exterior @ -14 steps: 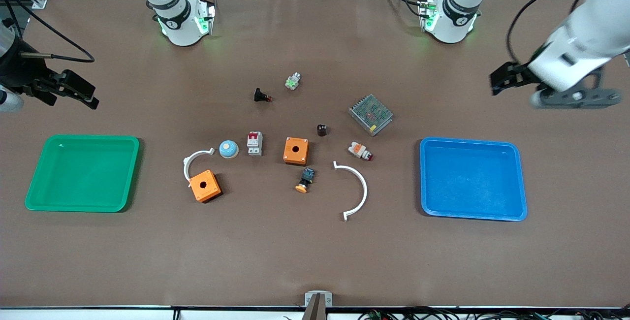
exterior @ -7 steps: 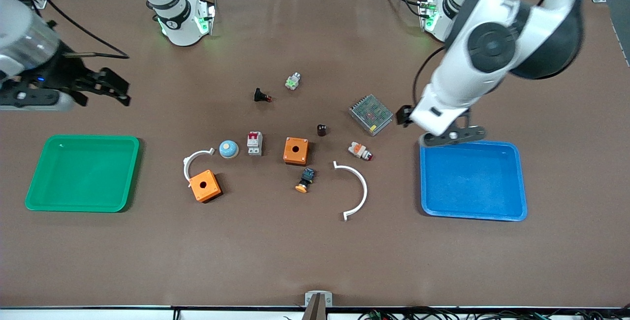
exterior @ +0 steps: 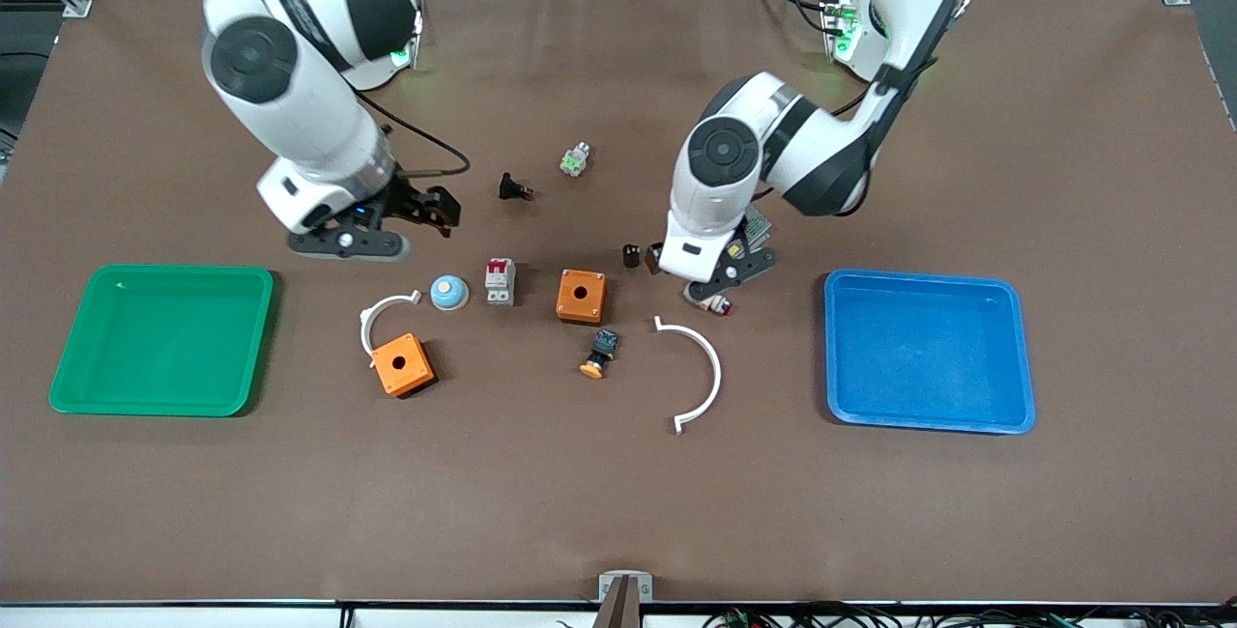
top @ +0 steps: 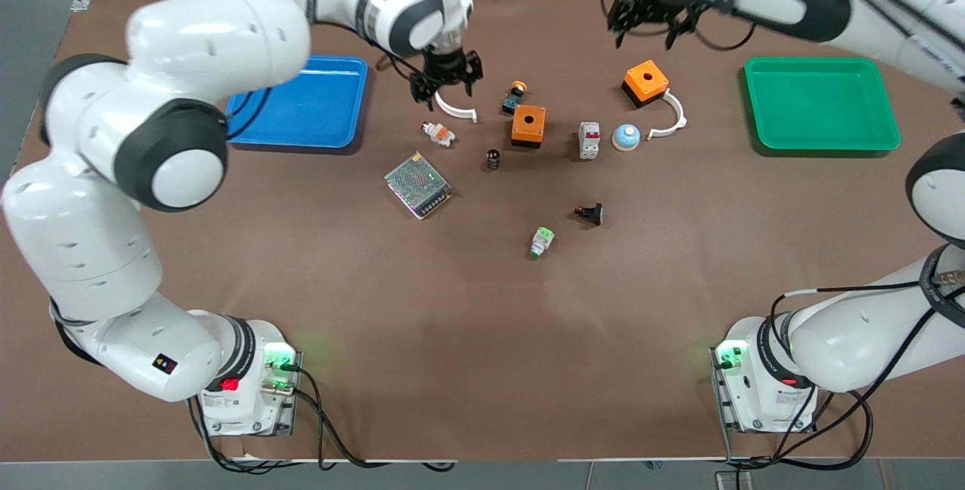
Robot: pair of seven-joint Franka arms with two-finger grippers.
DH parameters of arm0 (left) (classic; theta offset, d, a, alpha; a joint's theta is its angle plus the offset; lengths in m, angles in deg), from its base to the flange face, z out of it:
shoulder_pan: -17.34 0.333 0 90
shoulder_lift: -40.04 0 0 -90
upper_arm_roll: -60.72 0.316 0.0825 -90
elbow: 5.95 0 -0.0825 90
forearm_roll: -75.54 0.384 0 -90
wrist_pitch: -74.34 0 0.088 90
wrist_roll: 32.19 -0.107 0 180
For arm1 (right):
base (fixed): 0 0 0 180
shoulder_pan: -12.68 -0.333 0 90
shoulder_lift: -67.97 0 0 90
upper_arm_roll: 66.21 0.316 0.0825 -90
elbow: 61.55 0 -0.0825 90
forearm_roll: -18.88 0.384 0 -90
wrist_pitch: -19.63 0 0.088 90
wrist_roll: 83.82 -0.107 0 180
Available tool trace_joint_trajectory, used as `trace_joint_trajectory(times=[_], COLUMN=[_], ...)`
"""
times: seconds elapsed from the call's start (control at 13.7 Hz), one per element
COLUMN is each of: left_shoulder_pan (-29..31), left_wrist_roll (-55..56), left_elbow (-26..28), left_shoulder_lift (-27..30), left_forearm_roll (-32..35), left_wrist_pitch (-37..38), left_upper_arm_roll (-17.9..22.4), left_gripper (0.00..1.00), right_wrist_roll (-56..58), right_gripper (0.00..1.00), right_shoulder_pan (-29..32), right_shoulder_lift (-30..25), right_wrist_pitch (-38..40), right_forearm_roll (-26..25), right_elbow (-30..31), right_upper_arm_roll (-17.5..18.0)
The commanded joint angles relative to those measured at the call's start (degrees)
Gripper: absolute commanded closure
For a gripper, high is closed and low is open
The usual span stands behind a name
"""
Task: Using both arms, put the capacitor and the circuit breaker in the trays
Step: 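Grasp the black capacitor with the left gripper while the right gripper grasps the breaker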
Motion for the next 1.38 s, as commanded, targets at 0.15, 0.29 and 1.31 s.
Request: trace_joint_trajectory(times=[0.15,0.29,1.31], left_shoulder_pan=[-3.47,-5.32,-8.14], left_wrist_roll=[12.6,17.35,18.6], left_elbow=[-0.47,-0.12,1.46], left_shoulder_lift=[-7.07,-9.44,-11.04], left_forearm_roll=[1.5,1.5,0.97], left_wrist_pitch=[-9.59,-13.28,-14.71], left_upper_arm_roll=[0.18,0.27,0.27], left_gripper=[0.23,0.28,0.98], right_wrist_roll=[-0.43,-0.43,-0.08], right_gripper=[0.0,0.0,0.07], right_shoulder_pan=[-2.44,-2.79,-5.6], right_shoulder_lift=[6.5,9.93,20.23], right_wrist_pitch=[-10.48,-13.21,-21.13], right_forearm_roll=[0.29,0.29,0.29], right_elbow=[4.65,4.74,6.23], right_upper_arm_roll=[-0.52,-0.52,-0.43])
